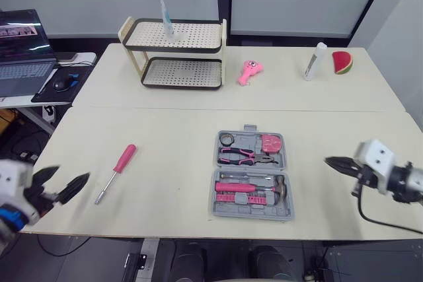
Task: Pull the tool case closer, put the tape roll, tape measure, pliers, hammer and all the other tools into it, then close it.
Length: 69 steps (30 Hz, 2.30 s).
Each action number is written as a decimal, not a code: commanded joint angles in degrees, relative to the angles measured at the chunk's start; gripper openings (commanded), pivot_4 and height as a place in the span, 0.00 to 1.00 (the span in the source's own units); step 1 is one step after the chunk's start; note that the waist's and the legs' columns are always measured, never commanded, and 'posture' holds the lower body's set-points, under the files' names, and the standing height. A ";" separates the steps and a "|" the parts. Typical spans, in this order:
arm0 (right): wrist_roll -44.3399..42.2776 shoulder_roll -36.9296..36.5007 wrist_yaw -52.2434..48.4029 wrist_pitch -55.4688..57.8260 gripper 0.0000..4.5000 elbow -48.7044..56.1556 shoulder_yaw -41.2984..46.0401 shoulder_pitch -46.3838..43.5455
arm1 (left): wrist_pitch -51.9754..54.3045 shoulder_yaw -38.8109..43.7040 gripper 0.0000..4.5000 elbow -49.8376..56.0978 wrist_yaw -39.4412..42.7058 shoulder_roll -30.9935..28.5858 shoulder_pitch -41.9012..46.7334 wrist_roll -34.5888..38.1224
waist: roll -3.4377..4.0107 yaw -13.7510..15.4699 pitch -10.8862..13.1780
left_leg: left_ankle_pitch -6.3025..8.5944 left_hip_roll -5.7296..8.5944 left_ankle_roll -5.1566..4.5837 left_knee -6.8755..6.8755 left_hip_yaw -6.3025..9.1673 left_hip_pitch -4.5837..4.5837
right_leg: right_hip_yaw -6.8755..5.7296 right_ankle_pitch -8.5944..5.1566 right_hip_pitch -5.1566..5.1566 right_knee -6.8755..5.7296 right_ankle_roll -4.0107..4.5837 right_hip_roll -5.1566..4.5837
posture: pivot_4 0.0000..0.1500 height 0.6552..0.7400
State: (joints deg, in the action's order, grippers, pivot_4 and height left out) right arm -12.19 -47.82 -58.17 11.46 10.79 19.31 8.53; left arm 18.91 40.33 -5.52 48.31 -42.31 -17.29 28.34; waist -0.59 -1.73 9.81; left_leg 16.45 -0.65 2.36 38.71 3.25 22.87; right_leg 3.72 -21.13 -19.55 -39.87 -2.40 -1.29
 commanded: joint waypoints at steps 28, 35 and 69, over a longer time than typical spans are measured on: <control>-8.26 -5.92 -7.94 -2.47 1.00 3.27 -0.39 0.47 | -4.52 1.83 1.00 -6.83 1.83 2.01 -6.41 1.17 | -0.26 -0.09 -0.19 | 0.01 -0.04 0.02 -0.06 0.07 -0.24 | 0.03 0.00 0.28 0.05 0.00 0.00 | 1.00 1.00; -20.50 -10.93 -12.79 13.18 1.00 16.19 -10.42 -14.80 | -2.66 1.89 1.00 -3.57 1.30 1.42 -5.70 2.11 | -0.26 -0.03 -0.19 | 0.01 -0.05 0.02 -0.08 0.15 -0.20 | -0.04 0.00 0.26 0.10 0.01 -0.02 | 1.00 1.00; -19.35 -4.00 -5.68 24.08 1.00 21.23 -25.84 -31.48 | 8.19 -26.03 0.80 -16.45 -11.22 3.29 27.82 -12.05 | -0.35 0.11 -0.25 | -0.01 0.02 0.03 0.06 0.52 0.08 | -0.86 0.00 -0.03 -0.10 0.02 -0.12 | 1.00 1.00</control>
State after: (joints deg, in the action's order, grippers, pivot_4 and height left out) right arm -31.43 -51.62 -63.67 36.53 30.32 -7.75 -23.09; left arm 27.75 15.42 -21.12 36.91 -39.49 10.39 17.09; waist -0.94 -1.62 9.56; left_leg 16.45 -0.63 2.39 38.78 3.79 22.93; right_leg 2.70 -21.13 -19.56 -39.97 -2.38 -1.47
